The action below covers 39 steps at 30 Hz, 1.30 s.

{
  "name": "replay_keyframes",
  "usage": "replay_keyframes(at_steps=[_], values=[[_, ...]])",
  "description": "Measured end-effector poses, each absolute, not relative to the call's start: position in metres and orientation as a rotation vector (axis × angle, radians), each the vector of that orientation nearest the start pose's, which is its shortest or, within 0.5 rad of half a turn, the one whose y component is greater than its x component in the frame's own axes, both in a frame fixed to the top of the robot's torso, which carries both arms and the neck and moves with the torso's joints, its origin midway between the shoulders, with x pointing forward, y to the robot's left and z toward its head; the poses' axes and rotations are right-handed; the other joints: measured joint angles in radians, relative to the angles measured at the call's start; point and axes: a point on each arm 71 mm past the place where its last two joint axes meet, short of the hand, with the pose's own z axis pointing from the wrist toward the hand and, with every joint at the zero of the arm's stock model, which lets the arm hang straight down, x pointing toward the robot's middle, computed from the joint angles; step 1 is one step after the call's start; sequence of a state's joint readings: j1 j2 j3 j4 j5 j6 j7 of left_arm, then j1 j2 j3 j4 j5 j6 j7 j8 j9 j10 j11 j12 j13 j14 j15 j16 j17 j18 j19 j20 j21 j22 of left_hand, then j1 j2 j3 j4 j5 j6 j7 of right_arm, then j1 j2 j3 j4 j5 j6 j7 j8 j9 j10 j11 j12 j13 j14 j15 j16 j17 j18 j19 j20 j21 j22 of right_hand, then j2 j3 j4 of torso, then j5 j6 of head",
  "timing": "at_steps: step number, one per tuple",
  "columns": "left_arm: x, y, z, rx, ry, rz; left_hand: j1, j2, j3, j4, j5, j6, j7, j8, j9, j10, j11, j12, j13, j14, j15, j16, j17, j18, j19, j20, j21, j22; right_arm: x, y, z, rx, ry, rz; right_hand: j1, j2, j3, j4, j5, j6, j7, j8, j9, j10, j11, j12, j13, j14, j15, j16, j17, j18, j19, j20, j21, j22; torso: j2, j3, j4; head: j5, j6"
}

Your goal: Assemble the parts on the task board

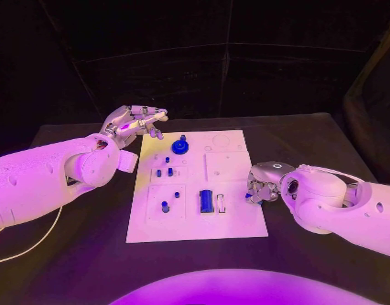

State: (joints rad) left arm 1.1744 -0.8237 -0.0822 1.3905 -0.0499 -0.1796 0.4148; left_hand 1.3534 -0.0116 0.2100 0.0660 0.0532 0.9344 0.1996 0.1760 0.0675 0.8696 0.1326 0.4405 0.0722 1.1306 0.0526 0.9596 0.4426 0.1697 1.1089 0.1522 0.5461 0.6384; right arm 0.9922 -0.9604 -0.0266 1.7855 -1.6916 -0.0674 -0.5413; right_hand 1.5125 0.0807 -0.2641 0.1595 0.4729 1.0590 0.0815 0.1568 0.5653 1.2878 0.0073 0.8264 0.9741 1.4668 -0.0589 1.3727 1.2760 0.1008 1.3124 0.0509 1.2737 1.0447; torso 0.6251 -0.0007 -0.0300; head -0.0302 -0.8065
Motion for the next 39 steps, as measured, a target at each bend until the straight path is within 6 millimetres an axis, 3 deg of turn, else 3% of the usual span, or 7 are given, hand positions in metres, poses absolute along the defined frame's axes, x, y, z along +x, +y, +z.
replay_keyframes(at_steps=[2, 3, 5, 11, 17, 28, 39], values=[[0.5, 0.233, -0.212, -1.075, 1.487, -1.534, 0.0, 0.0, 0.0, 0.0, 0.0, 0.0, 0.0, 0.0, 0.0, -0.003, 0.003, 0.0, 0.0, -0.001, 0.001, 0.0, -0.001, 0.0, 0.0, 0.0, 0.0, -0.001, 0.393, -0.201, -0.26, -0.226, 2.02, 0.272, 0.01, 0.005, 0.018, 0.005, 0.01, 0.001, 0.001, 0.002, -0.06, 0.002, -0.002, 0.0, 0.004, -0.002, -0.002, 0.007, 0.007, 0.0, 0.005, -0.005, 0.003, 0.007, 0.0, 0.0003, -0.0001, 0.0, 0.0], [0.5, 0.233, -0.212, -1.075, 1.487, -1.534, 0.0, 0.0, 0.0, 0.0, 0.0, 0.0, 0.0, 0.0, 0.0, -0.003, 0.003, 0.0, 0.0, -0.001, 0.001, 0.0, -0.001, 0.0, 0.0, 0.0, 0.0, -0.001, 0.393, -0.202, -0.259, -0.22, 2.016, 0.275, 0.012, 0.007, 0.028, 0.009, 0.015, 0.001, 0.001, 0.002, -0.144, 0.004, -0.004, 0.0, 0.005, -0.004, -0.004, 0.007, 0.009, 0.0, 0.005, -0.005, 0.006, 0.009, 0.0, 0.0005, -0.0001, 0.0, 0.0], [0.5, 0.234, -0.212, -1.076, 1.488, -1.533, 0.0, 0.0, 0.0, 0.0, 0.0, 0.0, 0.0, 0.0, 0.0, -0.003, 0.003, 0.0, 0.0, -0.001, 0.001, 0.0, -0.001, 0.0, 0.0, 0.0, 0.0, -0.001, 0.391, -0.203, -0.258, -0.19, 2.011, 0.289, 0.026, 0.021, 0.05, 0.022, 0.025, 0.001, 0.001, -0.01, -0.203, 0.005, -0.005, 0.0, 0.004, -0.004, -0.004, 0.007, 0.009, 0.0, 0.005, -0.005, 0.006, 0.009, 0.0, 0.0009, -0.0001, 0.0, 0.0], [0.5, 0.233, -0.212, -1.076, 1.489, -1.534, 0.0, 0.0, 0.0, 0.0, 0.0, 0.0, 0.0, 0.0, 0.0, -0.003, 0.003, 0.0, 0.0, -0.001, 0.001, 0.0, -0.001, 0.0, 0.0, 0.0, 0.0, -0.001, 0.386, -0.207, -0.26, -0.051, 2.028, 0.347, 0.025, 0.02, 0.091, 0.054, 0.029, -0.004, 0.006, -0.026, -0.208, 0.005, -0.005, 0.0, 0.003, -0.004, -0.004, 0.007, 0.011, 0.0, 0.005, -0.005, 0.006, 0.009, 0.0, 0.0008, -0.0001, -0.001, 0.0], [0.5, 0.233, -0.212, -1.076, 1.49, -1.534, 0.0, 0.0, 0.0, 0.0, 0.0, 0.0, 0.0, 0.003, 0.0, -0.003, 0.003, 0.0, -0.001, -0.001, 0.001, 0.0, -0.001, 0.0, 0.0, 0.0, 0.0, -0.001, 0.382, -0.207, -0.258, 0.083, 2.028, 0.414, 0.004, -0.03, 0.132, 0.087, 0.033, 0.007, 0.003, -0.026, -0.209, 0.006, -0.006, 0.0, 0.005, -0.004, -0.004, 0.006, 0.016, 0.0, 0.005, -0.005, 0.006, 0.011, 0.0, 0.0004, 0.0, -0.001, 0.0], [0.5, 0.232, -0.213, -1.076, 1.492, -1.536, 0.0, 0.0, 0.0, 0.0, 0.0, 0.0, 0.0, 0.003, 0.0, -0.003, 0.003, 0.0, -0.001, -0.001, 0.001, 0.0, -0.001, 0.0, 0.0, 0.0, 0.0, -0.001, 0.38, -0.195, -0.259, 0.216, 2.057, 0.5, -0.039, -0.083, 0.176, 0.128, 0.065, 0.036, -0.001, -0.026, -0.213, 0.026, -0.011, 0.021, 0.021, -0.004, -0.004, 0.018, 0.029, 0.0, 0.009, -0.008, 0.012, 0.025, 0.001, -0.0008, 0.0016, 0.001, -0.004], [0.5, 0.232, -0.213, -1.076, 1.493, -1.537, 0.0, 0.0, 0.0, 0.0, 0.0, 0.0, 0.0, 0.003, 0.0, -0.003, 0.003, 0.0, -0.001, -0.001, 0.001, 0.0, -0.001, 0.0, 0.0, 0.0, 0.0, 0.0, 0.385, -0.176, -0.265, 0.256, 2.093, 0.539, -0.116, -0.081, 0.179, 0.13, 0.079, 0.075, -0.018, -0.009, -0.2, 0.052, -0.023, 0.057, 0.05, 0.0, -0.015, 0.03, 0.032, 0.0, 0.03, -0.015, 0.033, 0.055, 0.001, -0.0018, 0.0035, 0.004, -0.005]])
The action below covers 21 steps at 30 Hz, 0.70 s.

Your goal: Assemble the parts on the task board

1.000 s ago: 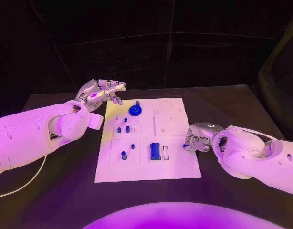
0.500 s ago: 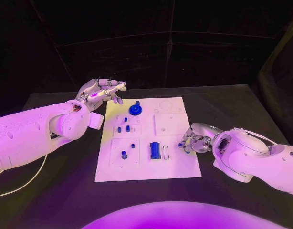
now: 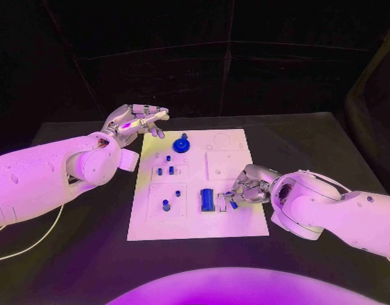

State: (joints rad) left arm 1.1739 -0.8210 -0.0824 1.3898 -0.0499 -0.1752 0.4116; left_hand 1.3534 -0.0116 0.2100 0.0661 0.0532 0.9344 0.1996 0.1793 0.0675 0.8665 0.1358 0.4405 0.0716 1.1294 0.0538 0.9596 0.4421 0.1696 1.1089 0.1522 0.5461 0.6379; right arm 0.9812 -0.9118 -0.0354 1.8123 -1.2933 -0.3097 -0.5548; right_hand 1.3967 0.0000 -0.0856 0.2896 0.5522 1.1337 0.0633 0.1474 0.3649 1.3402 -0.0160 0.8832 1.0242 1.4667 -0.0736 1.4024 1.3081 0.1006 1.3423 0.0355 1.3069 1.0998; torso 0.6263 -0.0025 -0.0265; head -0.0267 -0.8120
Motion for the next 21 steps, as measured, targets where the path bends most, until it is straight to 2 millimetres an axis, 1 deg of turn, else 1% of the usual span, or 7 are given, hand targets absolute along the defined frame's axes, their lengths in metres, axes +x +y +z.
replay_keyframes(at_steps=[5, 7, 9, 12, 14, 16, 21], values=[[0.5, 0.232, -0.213, -1.076, 1.494, -1.538, 0.0, 0.0, 0.0, 0.0, 0.0, 0.0, 0.0, 0.0, 0.0, 0.0, 0.0, 0.0, 0.0, 0.0, 0.0, 0.0, 0.0, 0.0, 0.0, 0.0, 0.0, 0.0, 0.385, -0.169, -0.266, 0.261, 2.101, 0.553, 0.0, 0.0, 0.0, 0.0, 0.0, 0.0, 0.0, 0.0, 0.002, 0.0, 0.0, 0.006, 0.002, 0.0, 0.0, 0.001, 0.0, 0.0, 0.0, 0.0, 0.0, 0.001, 0.0, 0.0011, -0.002, 0.005, -0.001], [0.5, 0.232, -0.213, -1.076, 1.494, -1.538, 0.0, 0.0, 0.0, 0.0, 0.0, 0.0, 0.0, 0.0, 0.0, 0.0, 0.0, 0.0, 0.0, 0.0, 0.0, 0.0, 0.0, 0.0, 0.0, 0.0, 0.0, 0.0, 0.385, -0.167, -0.266, 0.263, 2.103, 0.556, -0.003, 0.003, 0.0, 0.0, 0.0, 0.004, -0.003, 0.0, 0.002, 0.004, 0.003, 0.006, 0.004, 0.0, 0.0, 0.004, 0.0, 0.0, 0.0, 0.0, 0.0, 0.003, 0.0, 0.0014, -0.0025, 0.005, -0.002], [0.5, 0.232, -0.213, -1.076, 1.494, -1.539, 0.0, 0.0, 0.0, 0.0, 0.0, 0.0, 0.0, 0.0, 0.0, 0.0, 0.0, 0.0, 0.0, 0.0, 0.0, 0.0, 0.0, 0.0, 0.0, 0.0, 0.0, 0.0, 0.385, -0.166, -0.267, 0.264, 2.105, 0.559, -0.006, 0.004, 0.0, 0.0, 0.0, 0.005, -0.005, 0.0, 0.002, 0.007, 0.0, 0.012, 0.007, 0.0, 0.0, 0.004, 0.0, 0.0, 0.0, 0.0, 0.0, 0.005, 0.0, 0.0014, -0.003, 0.006, -0.002], [0.5, 0.231, -0.213, -1.076, 1.495, -1.539, 0.0, 0.0, 0.0, 0.0, 0.0, 0.0, 0.0, 0.0, 0.0, 0.0, 0.0, 0.0, 0.0, 0.0, 0.0, 0.0, 0.0, 0.0, 0.0, 0.0, 0.0, 0.0, 0.386, -0.164, -0.267, 0.265, 2.107, 0.561, -0.006, 0.004, 0.0, 0.0, 0.0, 0.006, -0.005, 0.0, 0.002, 0.009, -0.002, 0.019, 0.012, 0.0, 0.0, 0.004, 0.0, 0.0, 0.003, -0.003, 0.0, 0.007, 0.0, 0.0014, -0.003, 0.007, -0.003], [0.5, 0.231, -0.213, -1.076, 1.495, -1.54, 0.0, 0.0, 0.0, 0.0, 0.0, 0.0, 0.0, 0.0, 0.0, 0.0, 0.0, 0.0, 0.0, 0.0, 0.0, 0.0, 0.0, 0.0, 0.0, 0.0, 0.0, 0.0, 0.386, -0.163, -0.267, 0.264, 2.11, 0.563, -0.011, -0.001, 0.002, -0.002, 0.0, 0.006, -0.006, 0.004, 0.003, 0.009, -0.002, 0.023, 0.016, 0.0, 0.0, 0.004, 0.0, 0.0, 0.004, -0.004, 0.0, 0.008, 0.0, 0.0015, -0.003, 0.008, -0.003], [0.5, 0.231, -0.213, -1.076, 1.495, -1.54, 0.0, 0.0, 0.0, 0.0, 0.0, 0.0, 0.0, 0.0, 0.0, 0.0, 0.0, 0.0, 0.0, 0.0, 0.0, 0.0, 0.0, 0.0, 0.0, 0.0, 0.0, 0.0, 0.386, -0.162, -0.267, 0.264, 2.112, 0.563, -0.016, 0.003, 0.003, -0.003, 0.0, 0.006, -0.006, 0.005, 0.005, 0.012, -0.005, 0.023, 0.018, 0.0, 0.0, 0.004, 0.0, 0.0, 0.003, -0.004, 0.0, 0.008, 0.0, 0.0016, -0.003, 0.009, -0.004], [0.5, 0.231, -0.213, -1.076, 1.496, -1.54, 0.0, 0.0, 0.0, 0.0, 0.0, 0.0, 0.0, 0.0, 0.0, 0.0, 0.0, 0.0, 0.0, 0.0, 0.0, 0.0, 0.0, 0.0, 0.0, 0.0, 0.0, 0.0, 0.387, -0.161, -0.268, 0.262, 2.119, 0.556, -0.016, 0.003, 0.003, -0.003, 0.0, 0.013, -0.006, 0.006, 0.007, 0.016, -0.002, 0.029, 0.02, 0.0, 0.0, 0.004, 0.0, 0.0, 0.003, -0.004, 0.0, 0.008, -0.001, 0.0017, -0.0031, 0.009, -0.005]])
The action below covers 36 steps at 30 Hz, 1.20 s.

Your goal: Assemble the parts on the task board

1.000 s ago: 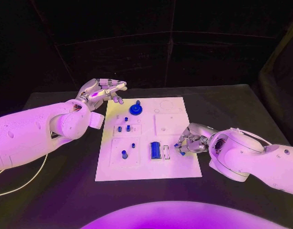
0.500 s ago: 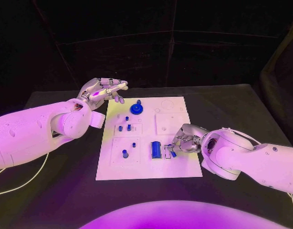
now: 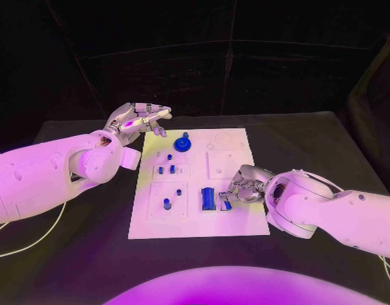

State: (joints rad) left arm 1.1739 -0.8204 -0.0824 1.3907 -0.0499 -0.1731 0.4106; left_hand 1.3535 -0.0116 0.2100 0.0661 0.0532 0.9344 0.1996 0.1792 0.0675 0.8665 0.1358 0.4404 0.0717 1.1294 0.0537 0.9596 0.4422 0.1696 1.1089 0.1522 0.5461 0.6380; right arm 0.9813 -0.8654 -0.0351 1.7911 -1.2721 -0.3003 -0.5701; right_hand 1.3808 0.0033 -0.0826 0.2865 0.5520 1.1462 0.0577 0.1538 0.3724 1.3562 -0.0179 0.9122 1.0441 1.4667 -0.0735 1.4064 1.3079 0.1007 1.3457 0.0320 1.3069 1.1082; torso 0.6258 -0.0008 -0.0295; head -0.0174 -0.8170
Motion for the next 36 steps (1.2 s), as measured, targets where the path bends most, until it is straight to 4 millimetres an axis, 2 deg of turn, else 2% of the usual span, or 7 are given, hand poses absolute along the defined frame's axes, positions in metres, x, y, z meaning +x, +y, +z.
replay_keyframes(at_steps=[12, 18, 26, 28, 30, 32, 36], values=[[0.4996, 0.231, -0.2127, -1.076, 1.498, -1.542, 0.0, 0.0, 0.0, 0.0, 0.0, 0.0, 0.0, 0.0, 0.0, 0.0, 0.0, 0.0, 0.0, 0.0, 0.0, 0.0, 0.0, 0.0, 0.0, 0.0, 0.0, 0.0, 0.3874, -0.16, -0.2705, 0.233, 2.136, 0.532, -0.062, -0.002, -0.004, 0.006, -0.017, 0.004, -0.004, 0.005, 0.005, 0.0, 0.0, 0.0, 0.003, 0.0, 0.0, 0.0, 0.0, 0.0, 0.0, 0.0, 0.0, -0.002, 0.0, -0.0001, -0.0005, 0.0, -0.001], [0.4996, 0.2311, -0.2127, -1.076, 1.499, -1.542, 0.0, 0.0, -0.003, -0.003, 0.0, 0.0, 0.0, 0.0, 0.0, 0.0, 0.0, 0.0, -0.001, 0.0, 0.0, 0.0, -0.002, 0.0, 0.0, 0.0, -0.004, -0.002, 0.3875, -0.1589, -0.2706, 0.218, 2.137, 0.525, -0.111, 0.003, -0.037, 0.003, -0.107, 0.005, -0.005, 0.005, 0.009, 0.0, 0.0, 0.0, 0.008, 0.0, 0.0, 0.0, 0.0, 0.0, 0.0, 0.0, 0.0, -0.004, 0.0, -0.0001, -0.0005, 0.0, -0.001], [0.4995, 0.231, -0.2128, -1.077, 1.5, -1.542, 0.0, 0.0, -0.003, -0.003, 0.0, 0.0, 0.0, 0.0, 0.0, 0.0, 0.0, 0.0, -0.001, 0.0, 0.0, 0.0, -0.002, 0.0, 0.0, 0.0, -0.004, -0.002, 0.3881, -0.1597, -0.2708, 0.21, 2.134, 0.516, -0.137, 0.018, -0.063, 0.003, -0.176, 0.002, -0.002, 0.005, 0.013, 0.0, 0.0, 0.0, 0.009, 0.0, 0.0, 0.0, 0.0, 0.0, 0.0, 0.0, 0.0, -0.009, 0.0, -0.0001, -0.0005, 0.0, 0.0], [0.4995, 0.2309, -0.2128, -1.077, 1.501, -1.542, 0.0, 0.0, -0.003, -0.003, 0.0, 0.0, 0.0, 0.0, 0.0, 0.0, 0.0, 0.0, -0.001, 0.0, 0.0, 0.0, -0.002, 0.0, 0.0, 0.0, -0.004, -0.002, 0.3883, -0.16, -0.2709, 0.209, 2.133, 0.514, -0.152, 0.018, -0.076, 0.003, -0.222, 0.002, -0.002, 0.005, 0.016, 0.0, 0.0, 0.0, 0.009, 0.0, 0.0, 0.0, 0.0, 0.0, 0.0, 0.0, 0.0, -0.012, 0.0, 0.0, -0.0006, -0.001, 0.0], [0.4994, 0.2309, -0.2128, -1.077, 1.501, -1.543, 0.0, 0.0, -0.003, -0.003, 0.0, 0.0, 0.0, 0.0, 0.0, 0.0, 0.0, 0.0, -0.001, 0.0, 0.0, 0.0, -0.002, 0.0, 0.0, 0.0, -0.004, -0.002, 0.3884, -0.1605, -0.2708, 0.209, 2.131, 0.512, -0.17, 0.025, -0.095, 0.003, -0.293, 0.002, -0.002, 0.005, 0.018, 0.0, 0.0, 0.0, 0.009, 0.0, 0.0, 0.0, 0.0, 0.0, 0.0, 0.0, -0.001, -0.015, 0.0, 0.0, -0.0007, -0.002, 0.0], [0.4994, 0.2309, -0.2128, -1.077, 1.501, -1.543, 0.0, 0.0, -0.003, -0.003, 0.0, 0.0, 0.0, 0.0, 0.0, 0.0, 0.0, 0.0, -0.001, 0.0, 0.0, 0.0, -0.002, 0.0, 0.0, 0.0, -0.004, -0.002, 0.3884, -0.1609, -0.2707, 0.208, 2.13, 0.511, -0.177, 0.03, -0.108, 0.002, -0.33, 0.002, -0.002, 0.005, 0.021, 0.0, 0.0, 0.0, 0.009, 0.0, 0.0, 0.0, 0.0, 0.0, 0.0, 0.0, -0.004, -0.015, 0.0, 0.0002, -0.0007, -0.003, 0.0], [0.4994, 0.2309, -0.2128, -1.077, 1.502, -1.543, 0.0, 0.0, -0.003, -0.003, 0.0, 0.0, 0.0, 0.0, 0.0, 0.0, 0.0, 0.0, -0.001, 0.0, 0.0, 0.0, -0.002, 0.0, 0.0, 0.0, -0.004, -0.002, 0.3873, -0.1621, -0.2697, 0.206, 2.128, 0.511, -0.177, 0.03, -0.112, 0.001, -0.345, 0.0, 0.0, 0.005, 0.022, 0.0, 0.0, 0.0, 0.01, 0.0, 0.0, 0.0, 0.0, 0.0, 0.0, 0.0, -0.004, -0.015, 0.0, 0.0004, -0.0008, -0.004, 0.0]])
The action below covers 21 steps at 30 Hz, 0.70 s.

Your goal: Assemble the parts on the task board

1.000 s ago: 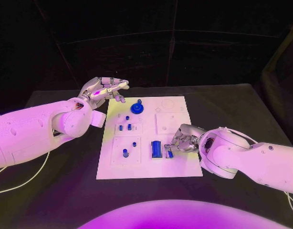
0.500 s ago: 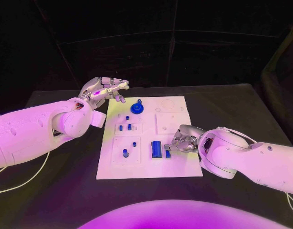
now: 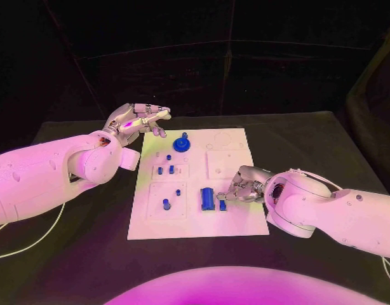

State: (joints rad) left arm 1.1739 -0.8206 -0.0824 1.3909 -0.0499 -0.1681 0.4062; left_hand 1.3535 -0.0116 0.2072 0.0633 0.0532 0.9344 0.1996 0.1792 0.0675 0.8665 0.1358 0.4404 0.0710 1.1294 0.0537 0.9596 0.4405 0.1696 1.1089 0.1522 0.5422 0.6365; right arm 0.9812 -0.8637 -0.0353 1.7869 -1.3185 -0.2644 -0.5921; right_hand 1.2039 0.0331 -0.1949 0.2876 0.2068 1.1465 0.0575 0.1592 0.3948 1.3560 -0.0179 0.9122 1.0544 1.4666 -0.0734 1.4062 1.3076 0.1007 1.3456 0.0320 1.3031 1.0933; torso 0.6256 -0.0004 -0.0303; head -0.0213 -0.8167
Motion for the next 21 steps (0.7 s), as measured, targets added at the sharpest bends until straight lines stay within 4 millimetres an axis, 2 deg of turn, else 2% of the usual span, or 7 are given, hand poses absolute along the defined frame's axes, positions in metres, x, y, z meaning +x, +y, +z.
replay_keyframes(at_steps=[1, 6, 8, 14, 21], values=[[0.499, 0.231, -0.213, -1.077, 1.502, -1.543, 0.0, 0.0, 0.0, 0.0, 0.0, 0.0, 0.0, 0.0, 0.0, 0.0, 0.0, 0.0, 0.0, 0.0, 0.0, 0.0, 0.0, 0.0, 0.0, 0.0, 0.0, 0.0, 0.387, -0.163, -0.269, 0.205, 2.127, 0.512, 0.0, 0.0, -0.003, -0.003, -0.003, -0.002, 0.002, 0.0, 0.001, 0.0, 0.0, 0.0, 0.0, 0.0, 0.0, 0.0, 0.0, 0.0, 0.0, 0.0, 0.0, -0.001, 0.0, 0.0001, -0.0001, 0.0, 0.0], [0.499, 0.231, -0.213, -1.078, 1.503, -1.542, 0.0, 0.0, 0.0, 0.0, 0.0, 0.0, 0.0, 0.0, 0.0, 0.0, 0.0, 0.0, 0.0, 0.0, 0.0, 0.0, 0.0, 0.0, 0.0, 0.0, 0.0, 0.0, 0.384, -0.167, -0.268, 0.187, 2.135, 0.525, 0.033, -0.031, -0.021, -0.02, -0.066, -0.006, 0.006, 0.0, 0.006, -0.006, 0.006, -0.015, -0.004, 0.0, 0.0, -0.007, 0.0, 0.0, -0.004, 0.004, -0.007, -0.012, 0.0, 0.0002, -0.0001, -0.002, 0.002], [0.499, 0.231, -0.213, -1.078, 1.504, -1.542, 0.0, 0.0, 0.0, 0.0, 0.0, 0.0, 0.0, 0.0, 0.0, 0.0, 0.0, 0.0, 0.0, 0.0, 0.0, 0.0, 0.0, 0.0, 0.0, 0.0, 0.0, 0.0, 0.383, -0.169, -0.268, 0.177, 2.142, 0.53, 0.045, -0.029, -0.024, -0.023, -0.079, -0.006, 0.006, 0.0, 0.007, -0.006, 0.006, -0.015, -0.006, 0.0, 0.0, -0.007, 0.0, 0.0, -0.004, 0.004, -0.011, -0.014, 0.0, 0.0002, -0.0003, -0.002, 0.002], [0.499, 0.231, -0.213, -1.078, 1.505, -1.542, 0.0, 0.0, 0.0, 0.0, 0.0, 0.0, 0.0, 0.0, 0.0, 0.0, 0.0, 0.0, 0.0, 0.0, 0.0, 0.0, -0.001, 0.0, 0.0, 0.0, 0.0, -0.001, 0.382, -0.173, -0.269, 0.155, 2.162, 0.531, 0.056, -0.026, -0.027, -0.026, -0.079, -0.006, 0.006, 0.0, 0.008, -0.006, 0.006, -0.019, -0.006, 0.0, 0.0, -0.007, 0.0, 0.0, -0.007, 0.007, -0.011, -0.014, -0.001, 0.0002, -0.0014, -0.003, 0.004], [0.5, 0.23, -0.213, -1.078, 1.506, -1.544, 0.0, 0.0, 0.0, 0.0, 0.0, 0.0, 0.0, 0.0, 0.0, 0.0, 0.0, 0.0, 0.0, 0.0, 0.0, 0.0, -0.001, 0.0, 0.0, 0.0, 0.0, -0.001, 0.381, -0.166, -0.27, 0.126, 2.18, 0.548, 0.06, -0.022, -0.027, -0.026, -0.079, -0.006, 0.006, 0.0, 0.009, -0.006, 0.006, -0.019, -0.006, 0.0, 0.0, -0.007, 0.0, 0.0, -0.007, 0.007, -0.011, -0.014, -0.001, 0.0001, 0.0004, -0.005, 0.005]])
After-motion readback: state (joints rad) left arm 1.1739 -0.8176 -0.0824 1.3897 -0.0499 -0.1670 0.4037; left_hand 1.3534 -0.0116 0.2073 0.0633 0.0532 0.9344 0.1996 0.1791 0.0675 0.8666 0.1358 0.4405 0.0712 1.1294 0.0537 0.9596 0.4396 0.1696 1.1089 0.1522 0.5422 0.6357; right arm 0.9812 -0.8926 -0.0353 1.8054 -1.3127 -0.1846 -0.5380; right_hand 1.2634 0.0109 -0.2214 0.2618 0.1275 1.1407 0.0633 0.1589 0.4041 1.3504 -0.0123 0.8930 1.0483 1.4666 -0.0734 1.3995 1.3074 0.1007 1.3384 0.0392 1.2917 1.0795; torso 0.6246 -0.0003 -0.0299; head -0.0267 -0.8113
